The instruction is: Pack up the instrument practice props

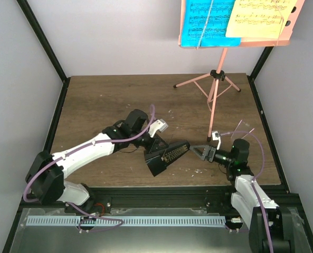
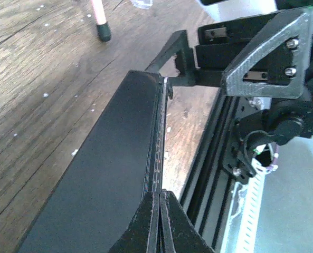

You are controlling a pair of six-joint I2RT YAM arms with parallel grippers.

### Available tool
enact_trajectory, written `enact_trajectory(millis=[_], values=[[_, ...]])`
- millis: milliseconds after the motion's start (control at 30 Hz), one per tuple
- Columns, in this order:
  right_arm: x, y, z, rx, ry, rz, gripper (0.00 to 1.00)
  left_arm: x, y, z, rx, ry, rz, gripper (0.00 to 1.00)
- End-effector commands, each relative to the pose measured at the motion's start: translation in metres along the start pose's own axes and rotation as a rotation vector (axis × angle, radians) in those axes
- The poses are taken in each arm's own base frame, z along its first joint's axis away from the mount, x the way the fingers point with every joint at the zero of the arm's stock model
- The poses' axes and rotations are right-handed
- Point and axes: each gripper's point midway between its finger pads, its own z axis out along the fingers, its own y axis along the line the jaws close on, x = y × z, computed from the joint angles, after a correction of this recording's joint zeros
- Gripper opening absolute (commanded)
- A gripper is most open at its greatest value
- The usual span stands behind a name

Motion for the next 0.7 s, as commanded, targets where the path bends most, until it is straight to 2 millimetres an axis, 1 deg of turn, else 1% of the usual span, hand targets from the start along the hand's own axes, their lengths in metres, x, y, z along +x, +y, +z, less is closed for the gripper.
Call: enact_trajectory(millis=[0,133,333,500,667], values=[[-0.004,0.026,0.001,-0.105,0.007,-0.140,1.00,-0.030,-0.045,-0.022,0.170,-0.114,0.078,0.00],[-0.005,0.038,0.000,-0.148,0.013,-0.197,1.00,-0.033,-0.063,-0.031,0.247,-0.129,0.086,0.00],[-0.006,0.053,-0.001,-0.192,0.011,-0.274,1.00,-0.039,-0.083,-0.045,0.322,-0.156,0.108,0.00],[-0.012,0.063,-0.001,-0.215,0.001,-0.316,1.00,-0.042,-0.090,-0.052,0.343,-0.175,0.125,0.00],[-0.020,0.068,0.002,-0.231,-0.004,-0.338,1.00,-0.039,-0.094,-0.055,0.369,-0.180,0.134,0.00]])
